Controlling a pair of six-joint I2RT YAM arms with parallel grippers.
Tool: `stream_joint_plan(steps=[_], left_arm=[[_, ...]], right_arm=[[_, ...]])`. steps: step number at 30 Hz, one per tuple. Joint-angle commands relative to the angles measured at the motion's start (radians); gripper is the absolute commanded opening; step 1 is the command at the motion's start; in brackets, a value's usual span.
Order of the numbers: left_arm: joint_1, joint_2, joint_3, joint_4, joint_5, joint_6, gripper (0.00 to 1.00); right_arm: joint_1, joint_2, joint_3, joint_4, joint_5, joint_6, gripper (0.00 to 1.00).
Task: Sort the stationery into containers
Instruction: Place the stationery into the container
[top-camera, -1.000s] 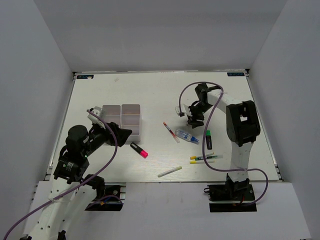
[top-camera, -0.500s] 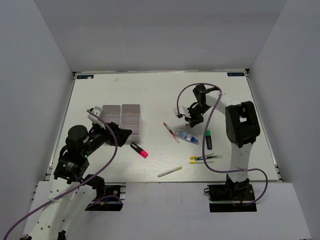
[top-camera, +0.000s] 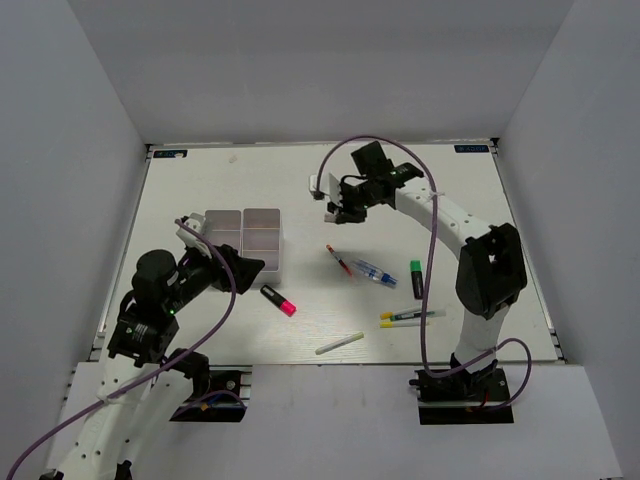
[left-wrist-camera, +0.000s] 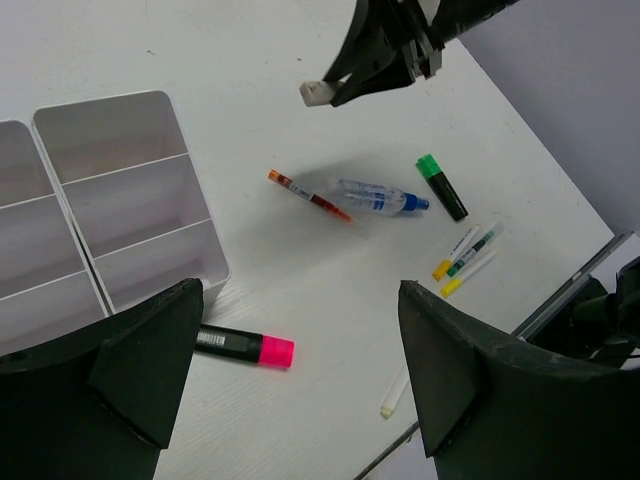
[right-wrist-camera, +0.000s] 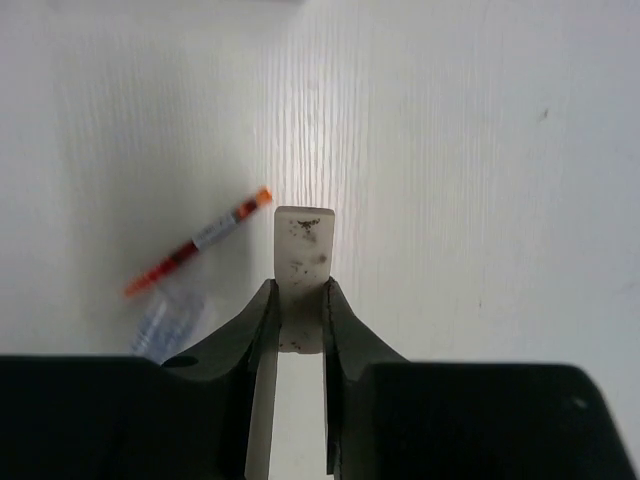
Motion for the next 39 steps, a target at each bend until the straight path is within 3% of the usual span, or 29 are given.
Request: stream_joint_plan(steps=[1, 15, 26, 30, 33, 34, 39], left_arm=[[0.004, -0.02, -0.008, 0.016, 0.027, 0.016, 0.89], [0.004, -0.069, -0.008, 0.035, 0.054, 0.025, 0.89], [0.004, -0.078, -0.008, 0.035, 0.054, 0.025, 0.89], [0.004, -0.078, -0.008, 0.035, 0.054, 0.025, 0.89], [0.004, -0.078, -0.008, 0.035, 0.054, 0.025, 0.89], [0.004, -0.078, -0.008, 0.035, 0.054, 0.025, 0.89], [0.004, -0.078, -0.008, 0.035, 0.054, 0.025, 0.89]], right_arm=[[0.061, 0.016, 0.129, 0.039, -0.069, 0.217, 0.0], [0.258, 0.276, 0.552, 0.024, -0.086, 0.379, 0.02], [0.294, 0.411, 0.665, 0.13, 0.013, 0.444, 0.07], [0.293, 0.429, 0.662, 0.148, 0.056, 0.439, 0.12], [0.291, 0.428, 0.639, 0.153, 0.072, 0.432, 0.22], [0.294, 0.428, 0.636, 0.156, 0.075, 0.43, 0.3], [0.294, 0.423, 0.625, 0.147, 0.061, 0.424, 0.39]])
